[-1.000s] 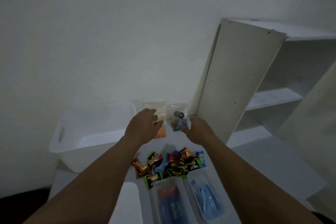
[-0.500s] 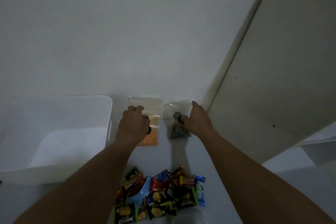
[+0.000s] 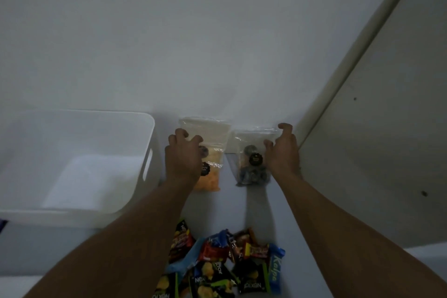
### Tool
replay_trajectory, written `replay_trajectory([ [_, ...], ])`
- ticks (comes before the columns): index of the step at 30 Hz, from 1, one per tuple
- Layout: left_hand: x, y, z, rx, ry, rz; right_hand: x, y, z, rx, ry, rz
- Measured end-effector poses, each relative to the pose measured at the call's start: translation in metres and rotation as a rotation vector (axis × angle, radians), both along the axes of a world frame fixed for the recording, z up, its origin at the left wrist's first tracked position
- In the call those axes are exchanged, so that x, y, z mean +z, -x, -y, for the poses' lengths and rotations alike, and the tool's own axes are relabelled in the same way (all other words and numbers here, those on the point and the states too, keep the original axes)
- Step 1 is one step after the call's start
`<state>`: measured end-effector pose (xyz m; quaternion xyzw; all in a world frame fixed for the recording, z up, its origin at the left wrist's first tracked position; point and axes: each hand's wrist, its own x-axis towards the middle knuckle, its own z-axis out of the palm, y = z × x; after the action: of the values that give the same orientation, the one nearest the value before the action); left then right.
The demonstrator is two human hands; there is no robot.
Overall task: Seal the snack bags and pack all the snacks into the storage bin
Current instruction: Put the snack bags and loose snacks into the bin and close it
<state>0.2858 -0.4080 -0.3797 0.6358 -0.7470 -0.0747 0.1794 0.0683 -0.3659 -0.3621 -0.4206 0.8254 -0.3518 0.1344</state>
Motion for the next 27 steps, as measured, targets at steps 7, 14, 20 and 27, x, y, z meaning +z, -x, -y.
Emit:
replay_trajectory([
  [7,0.005,-0.003,0.001,-0.204,0.086,0.115,0.005,0.011,-0.011,0.140,-0.010,-0.159],
  [14,0.027,0.003,-0.007,-0.451,-0.142,0.126,0.024,0.018,-0.021,0.443,-0.120,-0.262],
  [20,0.055,0.003,-0.012,-0.563,-0.103,0.173,0.056,0.018,-0.035,0.613,-0.252,-0.376],
  [27,0.120,-0.017,-0.016,-0.505,-0.006,0.048,0.111,0.002,-0.049,0.524,-0.270,-0.418],
])
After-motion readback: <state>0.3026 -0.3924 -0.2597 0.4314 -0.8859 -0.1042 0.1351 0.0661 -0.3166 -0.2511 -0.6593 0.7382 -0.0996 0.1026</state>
